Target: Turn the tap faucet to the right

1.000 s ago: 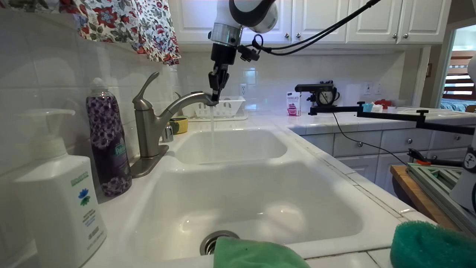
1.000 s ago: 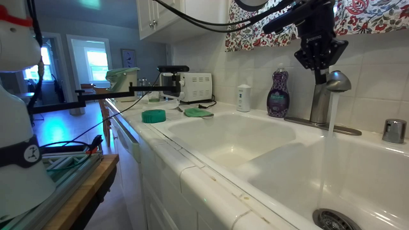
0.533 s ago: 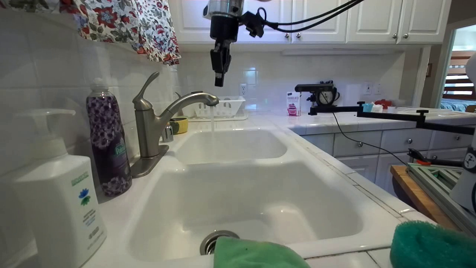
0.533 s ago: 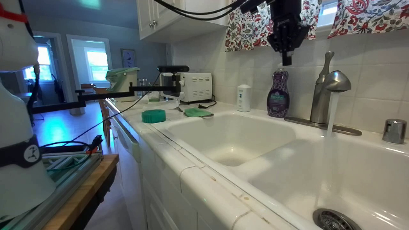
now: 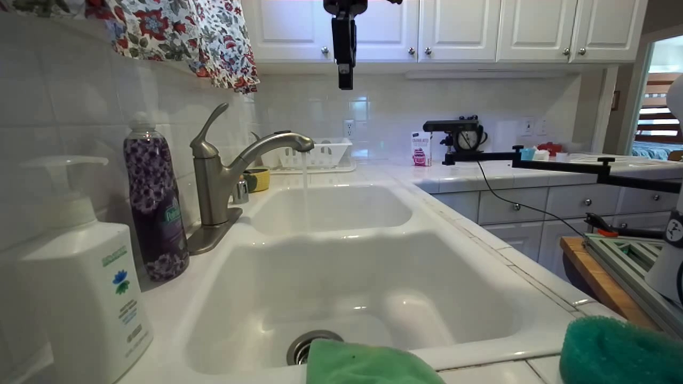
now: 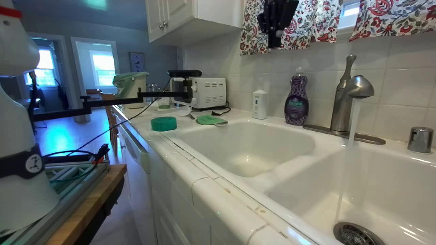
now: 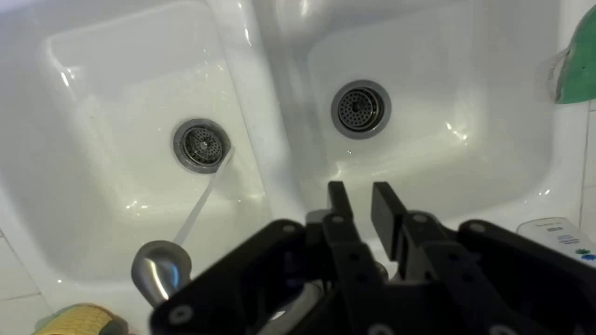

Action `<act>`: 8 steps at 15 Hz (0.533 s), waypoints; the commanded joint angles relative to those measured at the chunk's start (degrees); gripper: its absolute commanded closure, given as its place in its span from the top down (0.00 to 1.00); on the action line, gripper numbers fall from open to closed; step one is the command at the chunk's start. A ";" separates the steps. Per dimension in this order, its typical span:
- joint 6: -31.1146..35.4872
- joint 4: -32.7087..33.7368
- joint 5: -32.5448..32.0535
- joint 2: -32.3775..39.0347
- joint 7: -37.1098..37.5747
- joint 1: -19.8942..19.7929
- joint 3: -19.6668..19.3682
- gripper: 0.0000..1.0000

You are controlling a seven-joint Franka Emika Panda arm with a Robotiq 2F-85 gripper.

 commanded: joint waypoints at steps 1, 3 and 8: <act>-1.11 -3.00 0.19 -3.34 1.20 0.17 0.08 0.52; -1.64 -3.96 0.92 -4.57 0.21 0.01 0.03 0.67; -1.23 -7.20 0.49 -7.91 1.28 0.17 0.12 1.00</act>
